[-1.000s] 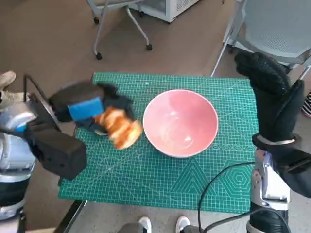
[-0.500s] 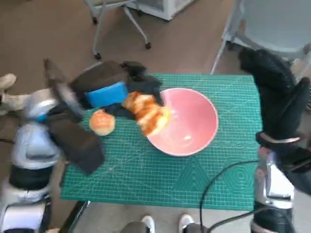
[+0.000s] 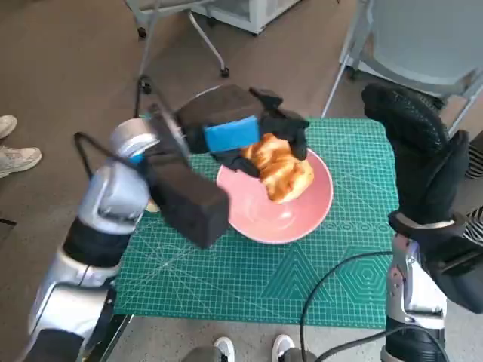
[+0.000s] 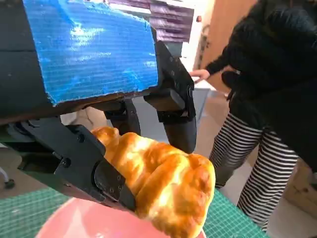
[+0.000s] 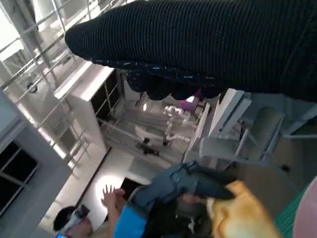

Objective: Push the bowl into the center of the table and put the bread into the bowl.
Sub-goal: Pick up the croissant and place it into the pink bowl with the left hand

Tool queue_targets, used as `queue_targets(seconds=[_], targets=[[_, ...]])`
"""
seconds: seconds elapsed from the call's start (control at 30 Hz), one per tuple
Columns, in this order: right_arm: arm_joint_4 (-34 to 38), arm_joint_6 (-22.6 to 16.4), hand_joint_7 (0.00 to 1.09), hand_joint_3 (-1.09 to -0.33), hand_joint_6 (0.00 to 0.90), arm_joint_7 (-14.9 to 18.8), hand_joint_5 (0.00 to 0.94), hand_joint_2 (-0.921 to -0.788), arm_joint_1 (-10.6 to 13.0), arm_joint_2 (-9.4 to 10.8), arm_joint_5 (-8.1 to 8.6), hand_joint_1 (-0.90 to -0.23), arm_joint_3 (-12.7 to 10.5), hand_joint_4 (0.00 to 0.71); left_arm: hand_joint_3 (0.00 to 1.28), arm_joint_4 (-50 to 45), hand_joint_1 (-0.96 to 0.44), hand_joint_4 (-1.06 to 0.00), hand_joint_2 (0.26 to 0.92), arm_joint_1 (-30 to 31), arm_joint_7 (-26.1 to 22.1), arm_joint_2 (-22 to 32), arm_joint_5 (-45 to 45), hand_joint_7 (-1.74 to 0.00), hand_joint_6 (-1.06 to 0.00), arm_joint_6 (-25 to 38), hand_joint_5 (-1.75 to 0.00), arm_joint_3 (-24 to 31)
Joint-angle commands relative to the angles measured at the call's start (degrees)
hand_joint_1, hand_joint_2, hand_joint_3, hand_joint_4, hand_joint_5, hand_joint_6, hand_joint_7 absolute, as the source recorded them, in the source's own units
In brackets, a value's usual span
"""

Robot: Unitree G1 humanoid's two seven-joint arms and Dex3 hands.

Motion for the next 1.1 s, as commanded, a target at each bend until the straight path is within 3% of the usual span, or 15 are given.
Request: queue_targets(seconds=[0.03,0.43,0.57,0.6,0.67,0.73,0.87,1.1], targets=[[-0.26,0.25,0.58,-0.72,0.022,-0.09,0.004,-0.921,1.49,-0.34,-0.47,-0.678,-0.2,0.18,0.01,5.92,0.0,-0.8,0.913,-2.06,2.46,-1.33,2.36,-1.1,-0.67,-2.69,-1.07,-1.79],[-1.08,0.71,0.58,-0.724,0.017,-0.42,0.003,-0.921,2.11,-0.71,-0.65,-0.678,-0.56,0.18,0.04,13.96,0.0,-0.76,0.919,-3.35,3.48,-4.26,4.14,-1.15,-0.63,-4.44,-1.1,-3.72],[-1.59,1.04,0.58,-0.726,0.014,-0.56,0.003,-0.921,2.37,-0.8,-0.6,-0.678,-0.75,0.18,0.18,15.18,0.0,-0.62,0.921,-3.23,1.54,-4.62,4.42,-1.32,-0.44,-1.84,-1.26,-4.59],[-1.72,1.16,0.58,-0.727,0.013,-0.59,0.003,-0.921,2.47,-0.85,-0.52,-0.678,-0.87,0.18,0.19,14.93,0.02,-0.45,0.859,-3.02,0.07,-4.58,4.28,-1.05,-0.34,-0.11,-0.92,-4.75],[-2.0,1.42,0.58,-0.727,0.013,-0.68,0.003,-0.921,2.59,-0.88,-0.39,-0.678,-1.01,0.181,0.17,14.17,0.05,-0.28,0.781,-2.7,-2.27,-4.4,3.68,-0.56,-0.3,2.35,-0.39,-4.66],[-2.25,1.69,0.58,-0.727,0.012,-0.78,0.003,-0.921,2.64,-0.82,-0.33,-0.677,-1.08,0.18,0.15,13.25,0.05,-0.2,0.753,-2.49,-4.02,-4.24,2.71,-0.35,-0.3,3.86,-0.2,-4.24],[-2.7,2.17,0.58,-0.728,0.011,-1.0,0.002,-0.921,2.76,-0.65,-0.35,-0.677,-1.17,0.18,0.13,11.92,0.01,-0.11,0.727,-1.92,-6.02,-3.9,1.12,-0.15,-0.28,4.64,-0.04,-3.3],[-3.07,2.5,0.58,-0.73,0.009,-1.27,0.001,-0.921,2.93,-0.33,-0.33,-0.671,-1.17,0.179,0.1,10.3,-0.08,-0.03,0.722,-1.12,-7.54,-2.48,-1.26,-0.07,-0.24,3.44,0.0,-1.98]])
